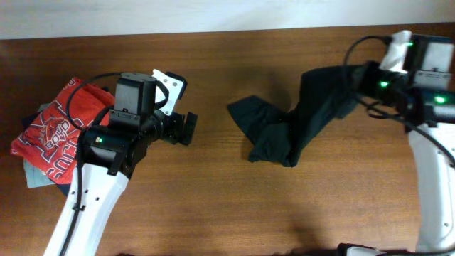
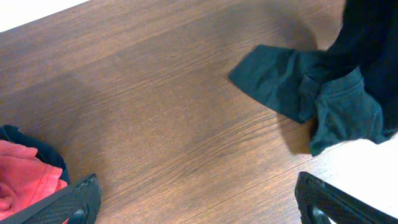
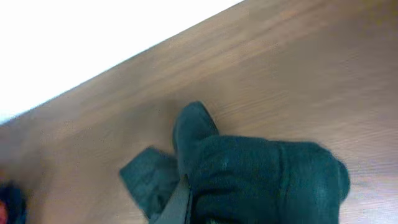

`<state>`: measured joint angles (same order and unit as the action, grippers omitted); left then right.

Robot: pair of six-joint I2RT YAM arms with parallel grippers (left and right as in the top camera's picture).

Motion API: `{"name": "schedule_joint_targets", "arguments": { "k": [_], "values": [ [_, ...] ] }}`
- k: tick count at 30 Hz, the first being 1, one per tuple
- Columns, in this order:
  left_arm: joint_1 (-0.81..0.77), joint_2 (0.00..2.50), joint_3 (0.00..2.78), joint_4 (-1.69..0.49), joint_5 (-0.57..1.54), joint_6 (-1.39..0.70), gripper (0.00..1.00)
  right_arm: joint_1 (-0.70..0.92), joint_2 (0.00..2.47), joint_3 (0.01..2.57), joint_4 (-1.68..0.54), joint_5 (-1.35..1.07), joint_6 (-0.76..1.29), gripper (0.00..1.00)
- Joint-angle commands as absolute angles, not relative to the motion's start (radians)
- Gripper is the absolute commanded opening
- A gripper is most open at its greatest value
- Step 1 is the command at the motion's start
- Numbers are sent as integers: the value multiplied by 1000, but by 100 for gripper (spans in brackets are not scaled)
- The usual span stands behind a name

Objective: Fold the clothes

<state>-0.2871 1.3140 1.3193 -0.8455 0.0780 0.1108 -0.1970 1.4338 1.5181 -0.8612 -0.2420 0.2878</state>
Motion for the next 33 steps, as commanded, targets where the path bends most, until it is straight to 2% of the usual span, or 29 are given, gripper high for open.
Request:
{"name": "schedule_joint_targets", "arguments": {
  "k": [1, 5, 10, 17, 21, 27, 33],
  "values": [
    [-288, 1310, 1339, -843, 93, 105, 99, -311, 1345, 1667, -896, -168, 296, 4],
    [-288, 1310, 1339, -831, 93, 105, 99, -386, 1336, 1781, -922, -221, 295, 4],
    [-288, 1313, 1339, -823, 93, 105, 100, -356, 1336, 1822, -879, -398, 296, 4],
    [-287, 1320, 1339, -830, 46, 105, 100, -130, 1344, 1822, -797, -462, 344, 4],
    [-281, 1320, 1339, -842, -164, 33, 99, 67, 1343, 1822, -661, -506, 403, 4],
    [-207, 1320, 1339, -864, -187, -31, 99, 288, 1343, 1822, -559, -463, 428, 4],
    [-187, 1320, 1339, -865, -187, -31, 99, 263, 1362, 1821, -750, -206, 411, 4]
  ]
}}
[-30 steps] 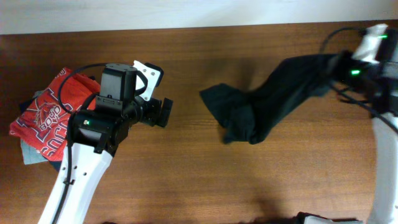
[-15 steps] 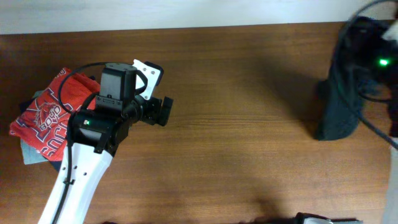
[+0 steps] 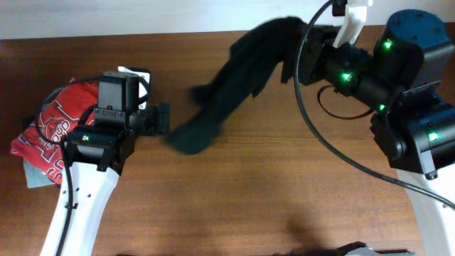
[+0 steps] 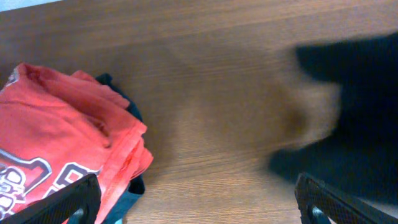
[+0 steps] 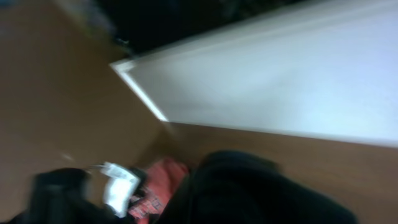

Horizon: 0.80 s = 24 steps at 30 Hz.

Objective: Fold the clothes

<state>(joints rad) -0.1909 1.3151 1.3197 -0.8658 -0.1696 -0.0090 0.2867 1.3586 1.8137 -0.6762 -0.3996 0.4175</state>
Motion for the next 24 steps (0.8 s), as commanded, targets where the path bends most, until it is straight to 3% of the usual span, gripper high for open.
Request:
{"name": "schedule_joint_targets", "arguments": {
  "k": [1, 8, 10, 13, 17, 20, 24],
  "values": [
    [-187, 1320, 1339, -865, -187, -31, 99, 251, 1374, 1819, -805, -156, 385, 4],
    [-187, 1320, 1339, -857, -187, -30, 99, 149, 1532, 1774, -1090, 91, 271, 17],
    [-187, 1320, 1339, -857, -187, -30, 99, 114, 1585, 1765, -1150, 144, 269, 25],
    [-187, 1320, 1339, -857, -168, -30, 99, 46, 1656, 1765, -1210, 170, 270, 28],
    [-187, 1320, 1339, -857, -146, -30, 99, -22, 1674, 1765, -1236, 160, 270, 51],
    [-187, 1321, 1339, -857, -87, -30, 99, -42, 1674, 1765, -1250, 126, 268, 63],
    [-187, 1350, 1329, -874, 41, -30, 99, -39, 1675, 1765, -1267, 104, 265, 71]
  ]
}}
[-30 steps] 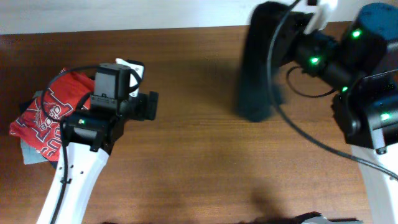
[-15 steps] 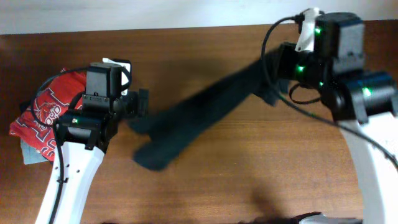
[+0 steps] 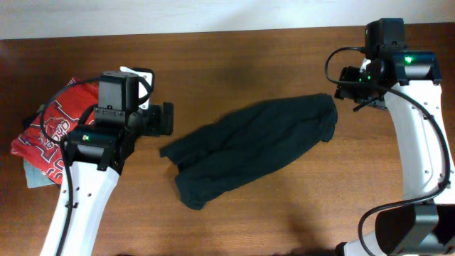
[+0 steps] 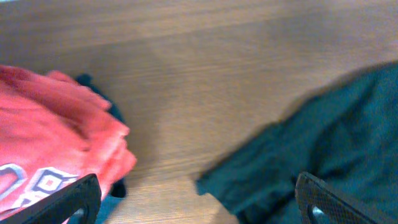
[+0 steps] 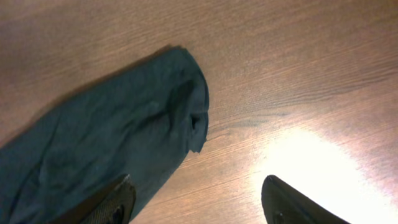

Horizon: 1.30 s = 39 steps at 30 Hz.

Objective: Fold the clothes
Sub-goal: 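Grasp the left end of the shirt with the left gripper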

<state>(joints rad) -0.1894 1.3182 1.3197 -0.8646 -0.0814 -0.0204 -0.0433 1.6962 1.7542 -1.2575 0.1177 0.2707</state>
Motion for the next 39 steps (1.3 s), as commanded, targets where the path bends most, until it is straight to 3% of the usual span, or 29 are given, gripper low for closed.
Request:
{"name": "schedule_joint_targets", "arguments": {
  "k": [1, 18, 21, 26, 34, 36, 37, 38, 39],
  "values": [
    [-187, 1364, 1322, -878, 48, -30, 100, -39, 1675, 1765, -1270, 95, 265, 72],
    [-187, 1863, 1288, -867, 90, -7, 98, -39, 1675, 1765, -1284, 82, 266, 75],
    [-187, 1916, 1288, -847, 90, -2, 89, -39, 1675, 1765, -1284, 83, 266, 75],
    [-187, 1981, 1288, -807, 90, 16, 62, -39, 1675, 1765, -1286, 83, 266, 75],
    [-187, 2035, 1288, -781, 90, 43, 39, -39, 1675, 1765, -1288, 83, 266, 75],
    [-187, 2042, 1288, -767, 90, 44, 25, -39, 1675, 1765, -1288, 83, 266, 75],
    [-187, 2042, 1289, -762, 90, 50, 7, -39, 1675, 1765, -1288, 83, 266, 75],
    [-187, 2041, 1295, -761, 90, 58, 0, -39, 1675, 1765, -1288, 83, 266, 75],
    [-187, 2040, 1309, -765, 89, 67, 0, -39, 1675, 1765, -1288, 83, 266, 75]
  ]
}}
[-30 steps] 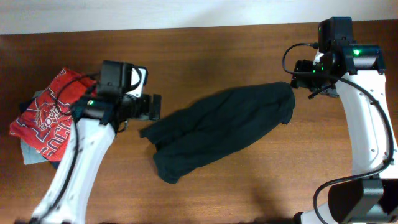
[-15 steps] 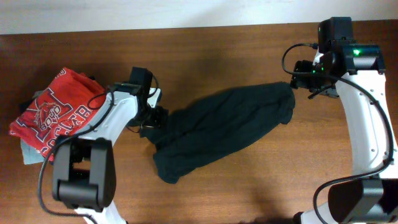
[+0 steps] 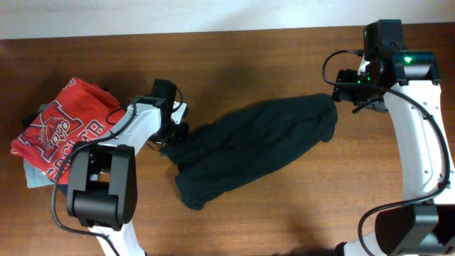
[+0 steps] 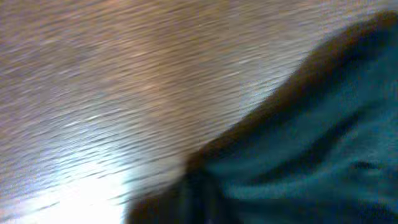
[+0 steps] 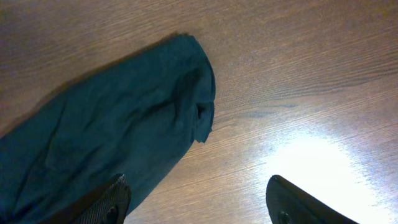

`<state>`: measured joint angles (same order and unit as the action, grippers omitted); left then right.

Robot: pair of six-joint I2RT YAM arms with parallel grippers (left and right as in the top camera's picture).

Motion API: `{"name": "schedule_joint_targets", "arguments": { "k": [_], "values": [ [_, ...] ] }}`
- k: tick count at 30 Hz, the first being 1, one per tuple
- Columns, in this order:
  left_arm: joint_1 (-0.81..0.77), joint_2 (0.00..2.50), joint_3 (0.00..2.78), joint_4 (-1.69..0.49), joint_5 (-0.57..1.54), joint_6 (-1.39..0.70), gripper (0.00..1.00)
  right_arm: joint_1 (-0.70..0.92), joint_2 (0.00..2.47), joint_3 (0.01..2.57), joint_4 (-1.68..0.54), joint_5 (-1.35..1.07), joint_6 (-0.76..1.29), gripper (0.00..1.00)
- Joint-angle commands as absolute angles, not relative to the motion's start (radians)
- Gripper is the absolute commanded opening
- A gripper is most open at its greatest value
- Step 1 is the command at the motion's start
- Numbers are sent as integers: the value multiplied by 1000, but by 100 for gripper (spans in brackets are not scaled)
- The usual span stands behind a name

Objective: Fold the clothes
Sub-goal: 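Grasp the left end of the shirt with the left gripper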

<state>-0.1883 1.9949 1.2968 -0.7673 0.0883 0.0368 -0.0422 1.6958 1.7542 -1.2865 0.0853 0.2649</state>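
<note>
A dark green garment [image 3: 249, 153] lies spread out diagonally across the middle of the wooden table [image 3: 298, 220]. My left gripper [image 3: 173, 139] is down at its left edge. The left wrist view is blurred and close: cloth [image 4: 311, 143] fills the right side, and a dark mass sits at the bottom centre where the fingers seem shut on the cloth's edge. My right gripper [image 3: 343, 84] hovers over the garment's right end [image 5: 118, 118]. It [image 5: 199, 208] is open with nothing between its fingers [image 5: 102, 199].
A pile of clothes topped by a red printed shirt [image 3: 60, 135] lies at the table's left edge, just left of my left arm. The white wall runs along the table's far edge.
My left gripper has moved from beside the red pile down onto the garment's left edge, and its fingers no longer show wide apart. The garment and my right arm have barely changed.
At first my right gripper held the garment bunched at the right of the table. Then it held it high, with the cloth stretching towards the left. After that the garment lay spread diagonally, with the right gripper open above it. Now my left gripper is at its left edge.
</note>
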Motion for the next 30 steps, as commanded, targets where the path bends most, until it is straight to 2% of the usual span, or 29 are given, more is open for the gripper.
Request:
{"name": "schedule_joint_targets", "arguments": {
  "k": [1, 12, 24, 30],
  "values": [
    [-187, 2039, 1328, -773, 89, 74, 1, -39, 1675, 1765, -1288, 83, 266, 75],
    [-187, 2038, 1711, -909, 5, 115, 1, -39, 1675, 1765, -1287, 83, 266, 75],
    [-187, 2040, 1774, -676, -236, 129, 1, -40, 1676, 1765, -1274, 83, 266, 75],
    [-187, 2045, 1774, -628, -241, 130, 1, -40, 1699, 1765, -1277, 83, 267, 78]
  ]
}}
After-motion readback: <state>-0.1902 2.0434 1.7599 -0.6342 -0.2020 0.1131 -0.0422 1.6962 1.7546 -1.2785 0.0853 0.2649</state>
